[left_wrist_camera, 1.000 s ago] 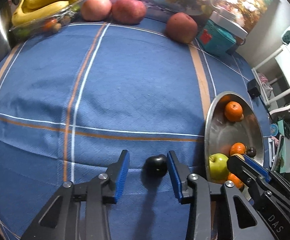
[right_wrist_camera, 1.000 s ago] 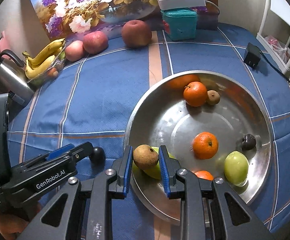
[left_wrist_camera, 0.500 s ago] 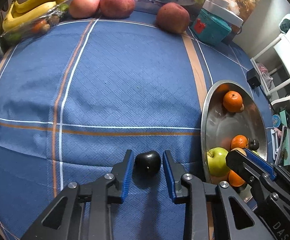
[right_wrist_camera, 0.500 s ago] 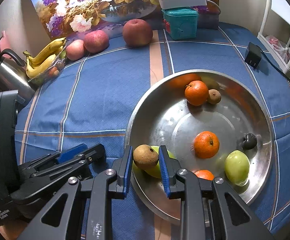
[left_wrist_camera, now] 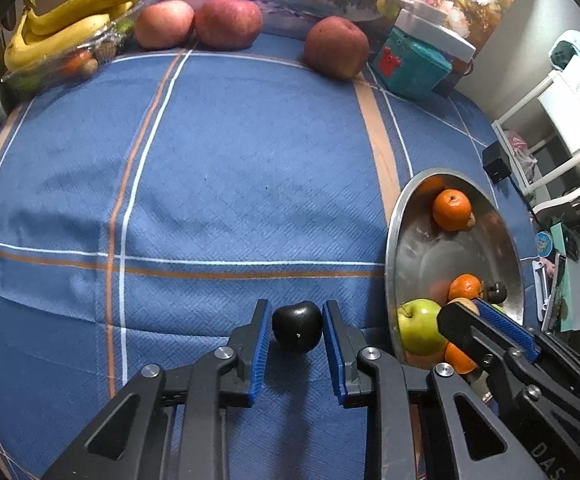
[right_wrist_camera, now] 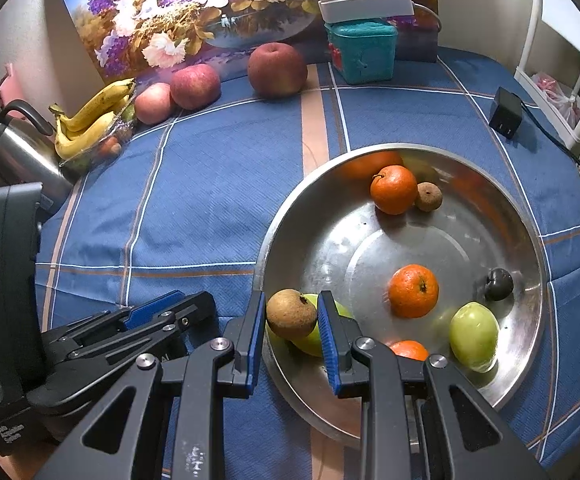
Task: Organize fruits
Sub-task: 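Carry the plum with the left tool while the right tool carries the kiwi to the plate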
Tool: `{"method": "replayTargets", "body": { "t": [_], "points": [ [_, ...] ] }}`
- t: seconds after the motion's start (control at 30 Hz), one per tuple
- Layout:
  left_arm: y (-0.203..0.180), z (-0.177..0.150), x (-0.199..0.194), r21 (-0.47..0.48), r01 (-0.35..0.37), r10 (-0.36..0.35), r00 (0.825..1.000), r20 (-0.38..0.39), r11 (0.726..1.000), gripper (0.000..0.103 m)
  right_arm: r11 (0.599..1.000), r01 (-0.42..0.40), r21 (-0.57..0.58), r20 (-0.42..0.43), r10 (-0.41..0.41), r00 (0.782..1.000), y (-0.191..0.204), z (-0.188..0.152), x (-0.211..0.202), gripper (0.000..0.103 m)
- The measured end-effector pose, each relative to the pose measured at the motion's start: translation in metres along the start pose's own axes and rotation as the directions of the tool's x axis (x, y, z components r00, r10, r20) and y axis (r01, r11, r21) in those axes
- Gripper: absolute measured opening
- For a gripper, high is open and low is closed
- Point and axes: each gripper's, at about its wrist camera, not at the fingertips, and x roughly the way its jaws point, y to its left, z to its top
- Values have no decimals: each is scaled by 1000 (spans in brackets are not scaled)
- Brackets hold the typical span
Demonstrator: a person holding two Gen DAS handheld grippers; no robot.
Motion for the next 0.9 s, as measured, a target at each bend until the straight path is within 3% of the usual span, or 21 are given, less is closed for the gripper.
{"method": "replayTargets", "body": {
  "t": [0.37,0.63,0.9],
  "points": [
    [-19,4,-37,68,50,-57,994,98,996,28,1000,-10,24,5,10,1000,-8,0,-2,27],
    [-50,4,-42,180,67,-93,986,138,981,28,984,93,149,37,-100,994,-48,-2,-11,27],
    [-70,4,-30,236,71,-107,984,144,969,28,971,110,212,60,-125,990,-74,-5,-17,27]
  ]
}}
